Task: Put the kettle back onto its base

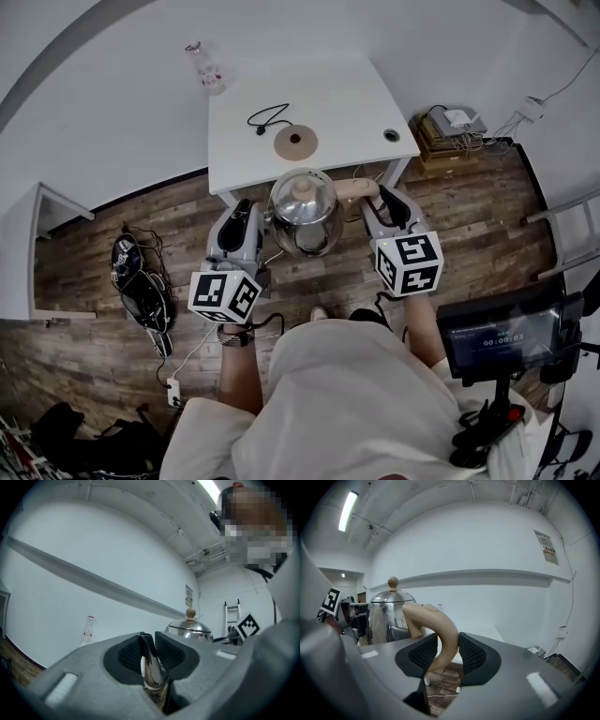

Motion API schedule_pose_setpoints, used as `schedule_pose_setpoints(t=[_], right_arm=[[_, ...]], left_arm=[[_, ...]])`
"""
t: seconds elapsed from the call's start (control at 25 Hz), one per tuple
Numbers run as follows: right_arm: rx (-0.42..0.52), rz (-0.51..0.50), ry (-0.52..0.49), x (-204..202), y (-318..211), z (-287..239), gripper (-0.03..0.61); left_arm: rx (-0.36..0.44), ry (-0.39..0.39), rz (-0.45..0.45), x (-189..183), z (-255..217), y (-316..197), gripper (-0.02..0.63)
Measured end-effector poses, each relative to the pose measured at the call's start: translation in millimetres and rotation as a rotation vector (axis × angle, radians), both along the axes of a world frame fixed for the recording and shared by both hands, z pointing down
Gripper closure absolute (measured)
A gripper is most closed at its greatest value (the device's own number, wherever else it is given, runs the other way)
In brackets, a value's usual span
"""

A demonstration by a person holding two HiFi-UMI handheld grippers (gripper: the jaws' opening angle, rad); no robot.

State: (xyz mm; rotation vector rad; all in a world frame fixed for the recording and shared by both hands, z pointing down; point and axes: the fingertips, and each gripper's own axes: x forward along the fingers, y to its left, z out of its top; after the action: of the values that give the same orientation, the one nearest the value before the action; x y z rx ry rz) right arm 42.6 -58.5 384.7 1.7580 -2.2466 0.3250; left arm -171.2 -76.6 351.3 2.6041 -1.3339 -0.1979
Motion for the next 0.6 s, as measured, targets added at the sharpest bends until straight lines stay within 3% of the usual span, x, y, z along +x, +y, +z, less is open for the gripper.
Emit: schedule_pose_setpoints(t=[0.6], right_arm=[[0.0, -0.001, 0.002, 0.3, -9.3, -1.4, 0.431]], left_arm=[[-0.01, 0.001, -0.002, 0.3, -0.7, -7.8, 0.538]])
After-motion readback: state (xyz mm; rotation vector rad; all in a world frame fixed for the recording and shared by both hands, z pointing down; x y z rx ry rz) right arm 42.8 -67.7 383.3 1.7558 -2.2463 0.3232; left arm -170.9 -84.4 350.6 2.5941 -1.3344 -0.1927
